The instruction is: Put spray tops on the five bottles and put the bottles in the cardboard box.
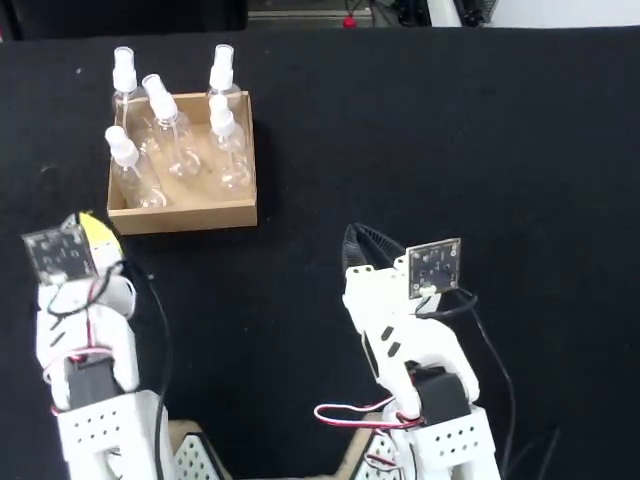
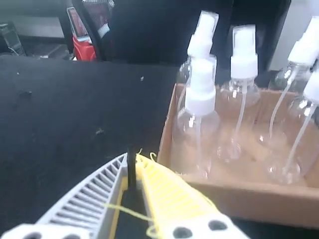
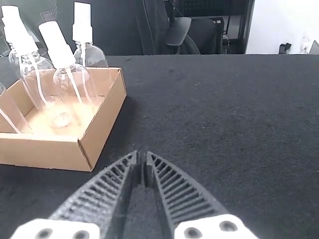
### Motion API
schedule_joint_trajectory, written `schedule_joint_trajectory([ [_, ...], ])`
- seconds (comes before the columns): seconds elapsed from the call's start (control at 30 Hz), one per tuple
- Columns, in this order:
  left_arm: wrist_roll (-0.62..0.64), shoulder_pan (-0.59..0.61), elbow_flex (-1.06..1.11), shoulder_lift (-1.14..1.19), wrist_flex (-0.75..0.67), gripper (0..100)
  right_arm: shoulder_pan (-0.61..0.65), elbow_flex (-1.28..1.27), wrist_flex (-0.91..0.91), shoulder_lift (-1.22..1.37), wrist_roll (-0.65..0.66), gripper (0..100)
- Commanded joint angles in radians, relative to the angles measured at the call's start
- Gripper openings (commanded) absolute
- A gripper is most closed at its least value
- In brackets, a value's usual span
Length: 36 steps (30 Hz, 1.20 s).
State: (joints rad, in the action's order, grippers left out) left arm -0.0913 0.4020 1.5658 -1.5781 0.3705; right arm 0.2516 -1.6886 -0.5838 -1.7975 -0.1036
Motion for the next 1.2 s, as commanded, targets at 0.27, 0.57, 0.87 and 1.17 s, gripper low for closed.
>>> schedule_joint_trajectory([
  [0.27, 0.000, -0.120, -0.036, -0.229, 0.526, 3, -0.051, 0.012, -0.055, -0.084, 0.068, 1.2],
  [0.57, 0.000, -0.142, 0.054, -0.247, 0.664, 3, -0.064, 0.315, -0.535, -0.074, 0.143, 1.2],
  [0.87, 0.000, -0.153, 0.133, -0.249, 0.663, 3, -0.437, 0.277, -0.537, -0.085, 0.241, 1.1],
  [1.17, 0.000, -0.147, 0.133, -0.247, 0.666, 3, -0.520, 0.101, -0.499, -0.085, 0.376, 1.5],
])
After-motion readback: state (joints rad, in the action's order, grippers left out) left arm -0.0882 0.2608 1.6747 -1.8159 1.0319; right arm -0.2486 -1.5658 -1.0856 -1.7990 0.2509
